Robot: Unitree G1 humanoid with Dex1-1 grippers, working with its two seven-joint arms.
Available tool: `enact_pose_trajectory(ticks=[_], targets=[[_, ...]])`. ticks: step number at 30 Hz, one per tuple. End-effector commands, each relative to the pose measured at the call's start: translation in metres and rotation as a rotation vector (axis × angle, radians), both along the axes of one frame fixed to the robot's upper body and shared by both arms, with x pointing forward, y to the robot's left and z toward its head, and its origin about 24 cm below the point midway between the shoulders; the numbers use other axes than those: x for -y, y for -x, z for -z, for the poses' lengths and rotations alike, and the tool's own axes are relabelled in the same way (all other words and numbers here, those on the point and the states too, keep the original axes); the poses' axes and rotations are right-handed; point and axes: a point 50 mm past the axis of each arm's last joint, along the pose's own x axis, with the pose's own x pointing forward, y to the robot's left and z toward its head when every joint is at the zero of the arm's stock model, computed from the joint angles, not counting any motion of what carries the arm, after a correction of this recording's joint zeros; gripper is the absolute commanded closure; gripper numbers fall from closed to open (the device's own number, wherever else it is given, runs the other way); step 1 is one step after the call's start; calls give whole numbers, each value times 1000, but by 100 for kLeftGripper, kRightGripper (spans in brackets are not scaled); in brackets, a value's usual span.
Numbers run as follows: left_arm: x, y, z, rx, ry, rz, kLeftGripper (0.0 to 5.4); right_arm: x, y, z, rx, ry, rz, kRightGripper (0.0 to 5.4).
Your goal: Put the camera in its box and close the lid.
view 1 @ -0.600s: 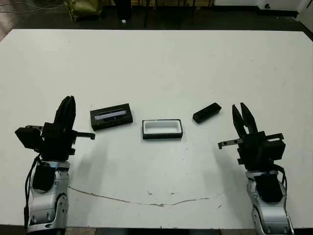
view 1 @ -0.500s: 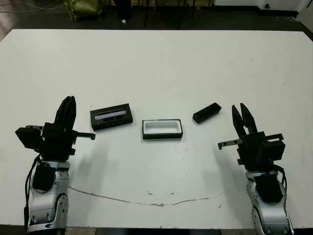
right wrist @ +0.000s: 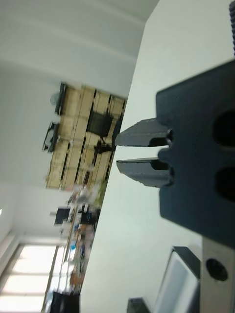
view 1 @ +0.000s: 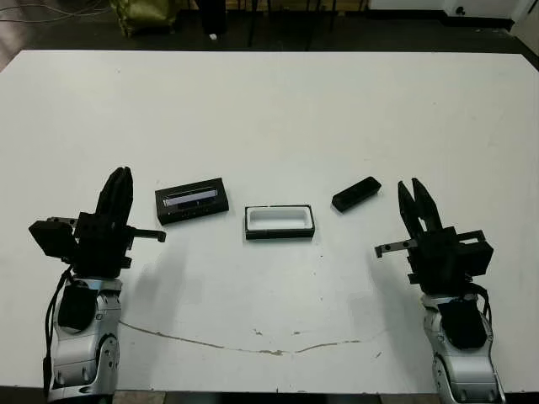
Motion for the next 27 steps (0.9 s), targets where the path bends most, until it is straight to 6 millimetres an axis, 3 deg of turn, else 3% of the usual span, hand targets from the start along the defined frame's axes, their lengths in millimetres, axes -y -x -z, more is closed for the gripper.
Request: enact_pose_trajectory(ticks=[1, 5, 10, 17, 27], targets=[[-2, 0, 5, -19, -8, 0, 538, 17, -11, -35, 16, 83, -8, 540], [-1, -1, 6, -25, -16, 0, 538, 33, -39, -86, 70, 261, -13, 540], [1, -1, 6, -34, -1, -1, 538, 42, -84, -126, 41, 539, 63, 540], [-1, 1, 6, -30, 3, -16, 538, 45, -135, -122, -121, 743, 59, 540], [0, 0, 4, -34, 8, -15, 538, 35, -166, -103, -409, 896, -44, 540]])
